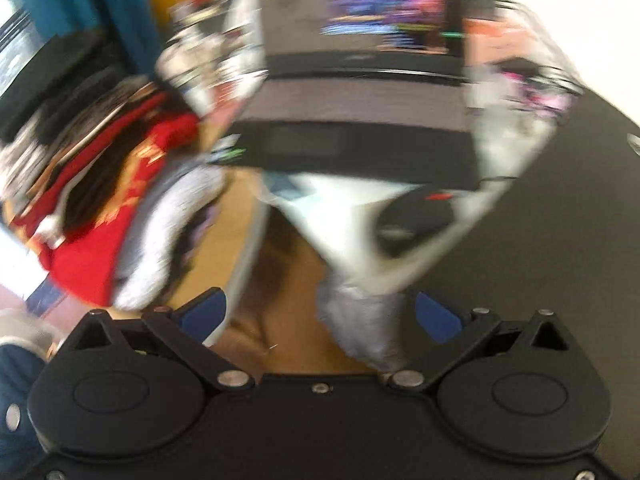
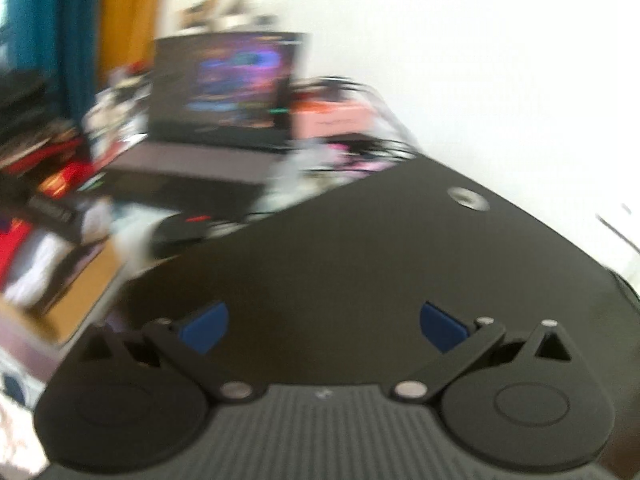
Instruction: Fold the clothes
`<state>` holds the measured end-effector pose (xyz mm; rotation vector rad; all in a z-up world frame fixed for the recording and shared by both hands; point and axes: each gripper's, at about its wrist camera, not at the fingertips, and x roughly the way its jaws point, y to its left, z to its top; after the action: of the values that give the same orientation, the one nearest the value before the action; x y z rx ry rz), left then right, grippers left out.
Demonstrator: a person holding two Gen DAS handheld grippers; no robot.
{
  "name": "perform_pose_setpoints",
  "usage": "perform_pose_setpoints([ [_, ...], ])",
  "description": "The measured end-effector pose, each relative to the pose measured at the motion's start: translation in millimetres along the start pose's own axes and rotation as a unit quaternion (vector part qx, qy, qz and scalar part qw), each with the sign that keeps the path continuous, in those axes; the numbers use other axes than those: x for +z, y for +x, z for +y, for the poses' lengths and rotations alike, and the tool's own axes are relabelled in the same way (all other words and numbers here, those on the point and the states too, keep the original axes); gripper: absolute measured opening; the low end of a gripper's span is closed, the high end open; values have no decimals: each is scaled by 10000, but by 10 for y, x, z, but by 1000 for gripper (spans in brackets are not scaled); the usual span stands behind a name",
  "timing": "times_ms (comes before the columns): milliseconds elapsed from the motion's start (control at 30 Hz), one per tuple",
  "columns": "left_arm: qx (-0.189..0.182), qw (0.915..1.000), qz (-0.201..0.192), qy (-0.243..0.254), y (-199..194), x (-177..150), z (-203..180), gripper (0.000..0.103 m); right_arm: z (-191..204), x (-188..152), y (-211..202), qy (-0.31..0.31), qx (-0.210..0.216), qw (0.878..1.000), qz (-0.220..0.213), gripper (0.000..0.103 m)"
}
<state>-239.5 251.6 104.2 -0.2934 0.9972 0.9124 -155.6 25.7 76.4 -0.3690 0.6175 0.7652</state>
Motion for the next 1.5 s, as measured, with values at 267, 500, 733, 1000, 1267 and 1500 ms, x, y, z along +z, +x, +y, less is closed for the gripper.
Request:
perform_pose_setpoints([
  [267, -752, 9934, -27, 868, -265, 71, -1328, 103, -1271, -247, 160, 947, -1585, 9824, 283, 102],
  [500, -1132, 9825, -219, 1461, -384, 128, -2304, 103, -2102, -534, 300, 1731, -2107, 9600, 640, 102],
  [733, -1319, 9695, -121, 2061, -151, 19, -2951, 103, -2494, -806, 449, 2100, -2463, 9417, 915, 102],
  [1000, -1303, 9579, -355, 2535, 136, -5, -3450, 103, -2678, -859, 719, 2314, -2812, 9278, 815, 102],
  [1267, -2068, 9520, -361, 2227, 340, 79, -3657, 103, -2787, -825, 836, 2618, -2696, 9250, 560, 102],
  [1500, -2729, 9290, -1149, 2220, 439, -10, -3741, 103, -2748, -802, 964, 2749, -2605, 9252, 245, 102],
])
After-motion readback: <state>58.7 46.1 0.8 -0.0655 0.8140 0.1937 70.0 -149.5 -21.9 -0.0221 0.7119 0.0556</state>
